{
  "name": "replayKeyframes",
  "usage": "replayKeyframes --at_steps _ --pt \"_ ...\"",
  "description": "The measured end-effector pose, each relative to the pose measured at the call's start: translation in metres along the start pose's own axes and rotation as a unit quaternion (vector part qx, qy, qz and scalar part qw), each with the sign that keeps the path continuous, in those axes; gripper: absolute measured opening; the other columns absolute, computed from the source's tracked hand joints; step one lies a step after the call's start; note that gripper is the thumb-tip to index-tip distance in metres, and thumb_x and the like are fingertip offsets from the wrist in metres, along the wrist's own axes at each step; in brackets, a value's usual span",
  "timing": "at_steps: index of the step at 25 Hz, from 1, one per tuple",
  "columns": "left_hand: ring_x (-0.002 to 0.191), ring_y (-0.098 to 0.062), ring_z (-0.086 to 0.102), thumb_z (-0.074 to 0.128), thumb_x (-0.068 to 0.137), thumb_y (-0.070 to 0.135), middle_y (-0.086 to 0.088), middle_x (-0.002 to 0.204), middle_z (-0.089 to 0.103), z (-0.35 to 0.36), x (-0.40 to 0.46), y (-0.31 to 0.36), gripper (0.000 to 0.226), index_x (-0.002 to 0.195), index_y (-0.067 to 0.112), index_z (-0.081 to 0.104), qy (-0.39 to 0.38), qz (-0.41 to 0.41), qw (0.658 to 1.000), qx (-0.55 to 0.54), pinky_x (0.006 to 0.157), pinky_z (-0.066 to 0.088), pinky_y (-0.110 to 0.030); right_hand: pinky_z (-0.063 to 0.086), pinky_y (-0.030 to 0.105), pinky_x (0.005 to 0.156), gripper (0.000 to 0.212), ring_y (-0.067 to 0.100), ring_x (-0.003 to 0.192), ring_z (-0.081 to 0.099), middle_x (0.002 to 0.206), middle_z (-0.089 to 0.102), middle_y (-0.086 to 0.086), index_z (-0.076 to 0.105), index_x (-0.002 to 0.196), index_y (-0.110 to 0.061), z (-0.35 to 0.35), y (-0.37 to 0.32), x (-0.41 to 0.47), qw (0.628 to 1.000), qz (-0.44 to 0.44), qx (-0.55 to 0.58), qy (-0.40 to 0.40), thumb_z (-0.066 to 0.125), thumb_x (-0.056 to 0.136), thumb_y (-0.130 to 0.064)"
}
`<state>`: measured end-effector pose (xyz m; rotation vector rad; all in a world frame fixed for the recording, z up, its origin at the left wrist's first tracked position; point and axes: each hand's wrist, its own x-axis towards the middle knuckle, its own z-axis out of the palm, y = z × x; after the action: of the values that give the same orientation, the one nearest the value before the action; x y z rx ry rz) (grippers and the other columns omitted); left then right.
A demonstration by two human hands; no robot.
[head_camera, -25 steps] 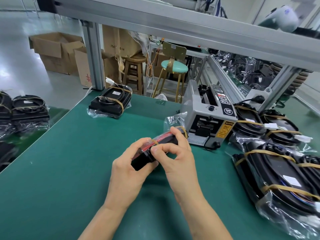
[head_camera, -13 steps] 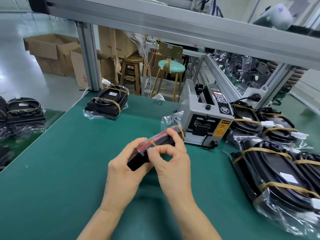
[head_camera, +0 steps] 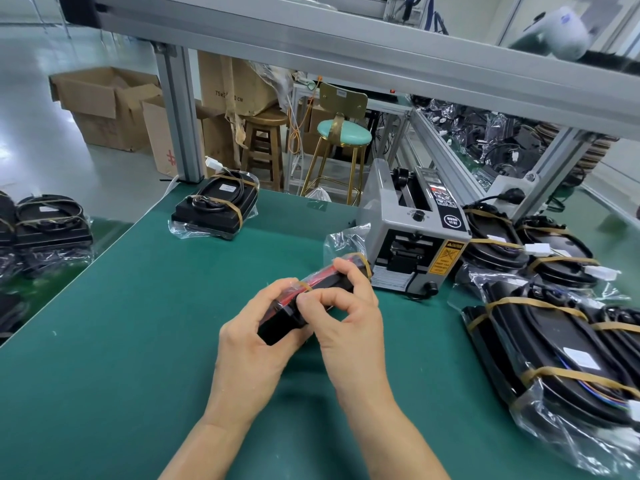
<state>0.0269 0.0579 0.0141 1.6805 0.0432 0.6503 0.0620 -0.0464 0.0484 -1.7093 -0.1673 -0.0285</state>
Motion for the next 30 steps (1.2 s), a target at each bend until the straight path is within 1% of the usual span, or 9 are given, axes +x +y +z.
replayKeyframes --at_steps 7,11,13,15,19,22,24,27,30 --pt "0.095 0.002 0.064 0.079 0.068 -0.003 0.022 0.102 0.069 -0.0005 0.0005 -0.0001 0.056 0.107 0.034 0.064 0.001 -0.002 1.0 -0.002 0.081 0.042 -0.004 0.029 0.033 0.114 0.017 -0.009 0.133 0.027 0.13 0.041 -0.036 0.074 0.064 -0.024 0.0017 0.0016 -0.001 1.0 0.002 0.031 0.0 0.074 0.077 -0.014" --pt "0.094 0.001 0.065 0.079 0.068 -0.003 0.021 0.101 0.069 -0.0001 0.0007 -0.0002 0.057 0.105 0.037 0.063 0.002 -0.006 1.0 -0.012 0.081 0.043 -0.005 0.03 0.03 0.112 0.017 -0.007 0.132 0.03 0.131 0.041 -0.033 0.073 0.062 -0.022 0.0025 0.0008 -0.0012 1.0 -0.006 0.02 0.0 0.074 0.077 -0.014" --pt "0.095 0.0 0.065 0.079 0.068 -0.004 0.02 0.102 0.069 -0.0002 0.0007 -0.0006 0.057 0.106 0.037 0.064 0.001 -0.007 1.0 -0.012 0.082 0.043 -0.006 0.031 0.03 0.112 0.019 -0.007 0.132 0.03 0.129 0.041 -0.035 0.072 0.061 -0.023 0.0033 0.0001 -0.0019 1.0 -0.015 0.013 0.004 0.074 0.077 -0.014" --pt "0.095 0.0 0.065 0.079 0.068 -0.003 0.02 0.102 0.069 -0.0003 0.0007 -0.0013 0.056 0.107 0.035 0.064 -0.002 -0.006 1.0 -0.01 0.082 0.043 -0.006 0.031 0.032 0.113 0.02 -0.007 0.132 0.031 0.129 0.041 -0.036 0.072 0.06 -0.024 0.0029 0.0012 -0.002 1.0 -0.01 0.02 0.006 0.073 0.078 -0.014" --pt "0.095 -0.001 0.065 0.08 0.068 -0.001 0.019 0.102 0.069 -0.0003 0.001 -0.0011 0.054 0.107 0.033 0.064 -0.001 -0.006 1.0 -0.009 0.082 0.043 -0.006 0.031 0.041 0.113 0.019 -0.003 0.135 0.03 0.132 0.042 -0.033 0.073 0.062 -0.024 0.0 0.002 -0.0007 0.999 0.001 0.053 -0.009 0.073 0.079 -0.016" --pt "0.096 -0.001 0.065 0.079 0.068 -0.001 0.019 0.102 0.069 -0.0004 0.0015 -0.0009 0.056 0.106 0.036 0.064 -0.001 -0.003 1.0 -0.012 0.082 0.043 -0.006 0.03 0.038 0.113 0.019 -0.005 0.135 0.027 0.131 0.039 -0.037 0.073 0.062 -0.026 -0.0004 -0.0002 -0.0008 0.999 0.003 0.034 -0.013 0.074 0.079 -0.017" --pt "0.097 -0.002 0.065 0.079 0.068 -0.002 0.018 0.103 0.069 -0.0005 0.0021 -0.0009 0.057 0.105 0.039 0.064 -0.003 -0.004 1.0 -0.013 0.082 0.043 -0.006 0.028 0.036 0.114 0.018 -0.005 0.134 0.027 0.131 0.04 -0.036 0.073 0.063 -0.026 0.0001 -0.0002 -0.0002 1.0 0.0 0.022 -0.008 0.074 0.079 -0.016" --pt "0.096 -0.001 0.064 0.079 0.068 -0.003 0.018 0.104 0.069 -0.0003 0.0013 -0.0012 0.058 0.104 0.041 0.064 -0.002 -0.005 1.0 -0.016 0.082 0.043 -0.006 0.028 0.032 0.114 0.015 -0.009 0.132 0.029 0.13 0.041 -0.035 0.073 0.063 -0.023 0.0012 0.0003 -0.0007 1.0 -0.003 0.009 0.006 0.074 0.077 -0.017" --pt "0.096 -0.002 0.065 0.079 0.068 -0.004 0.018 0.104 0.069 -0.0008 0.0002 -0.0027 0.058 0.104 0.039 0.065 0.0 -0.005 1.0 -0.013 0.082 0.044 -0.006 0.029 0.029 0.112 0.018 -0.007 0.131 0.032 0.129 0.042 -0.034 0.07 0.058 -0.022 0.0029 0.0006 -0.0019 1.0 -0.01 -0.007 0.022 0.074 0.074 -0.016"
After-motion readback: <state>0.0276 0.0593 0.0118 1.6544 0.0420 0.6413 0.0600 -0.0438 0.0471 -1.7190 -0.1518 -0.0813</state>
